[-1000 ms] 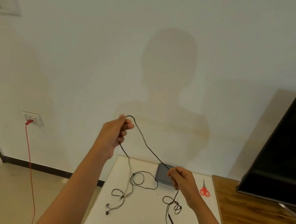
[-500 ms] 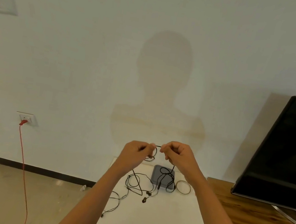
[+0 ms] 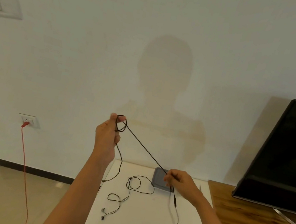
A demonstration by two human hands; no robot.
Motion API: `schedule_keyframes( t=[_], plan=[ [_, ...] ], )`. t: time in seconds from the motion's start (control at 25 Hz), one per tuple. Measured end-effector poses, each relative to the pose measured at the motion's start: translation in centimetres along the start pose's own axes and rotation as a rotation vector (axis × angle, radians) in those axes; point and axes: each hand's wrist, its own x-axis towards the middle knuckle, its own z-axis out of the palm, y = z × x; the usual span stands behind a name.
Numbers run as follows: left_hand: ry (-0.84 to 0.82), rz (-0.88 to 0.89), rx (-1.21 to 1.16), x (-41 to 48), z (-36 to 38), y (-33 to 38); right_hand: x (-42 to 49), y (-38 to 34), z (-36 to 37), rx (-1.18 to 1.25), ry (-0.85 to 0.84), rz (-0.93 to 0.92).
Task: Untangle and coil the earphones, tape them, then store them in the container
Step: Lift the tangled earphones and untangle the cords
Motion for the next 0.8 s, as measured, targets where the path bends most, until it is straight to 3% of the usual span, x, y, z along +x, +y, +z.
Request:
schedule_keyframes(
  t=[0.24, 0.36, 0.48, 0.56, 0.68, 0.8],
  plan=[
    [-0.076, 0.007, 0.033, -0.2, -0.2, -1.6, -0.8, 0.2, 0.8, 0.198, 0.120, 0.045],
    [-0.298, 0.059, 0.266, -1.2, 0.7, -3.7, -0.5, -2.0, 1.2, 0.222, 0.122, -0.018],
    [-0.589, 0.152, 0.652, -2.4, 1.4, -5.9, -0.1, -4.5, 1.4, 0.215, 0.102, -0.075],
    [-0.683, 0.217, 0.852, -2.8, 1.7, -6.9, 0.1, -5.5, 1.3, 0.209, 0.088, -0.111],
    [-0.588, 0.343, 1.051, -2.4, 1.4, -7.4, 0.2, -6.3, 1.1, 0.185, 0.078, -0.118],
    [-0.485, 0.373, 0.991, -2.0, 1.0, -7.3, -0.2, -6.1, 0.9, 0.259, 0.061, -0.075]
  ],
)
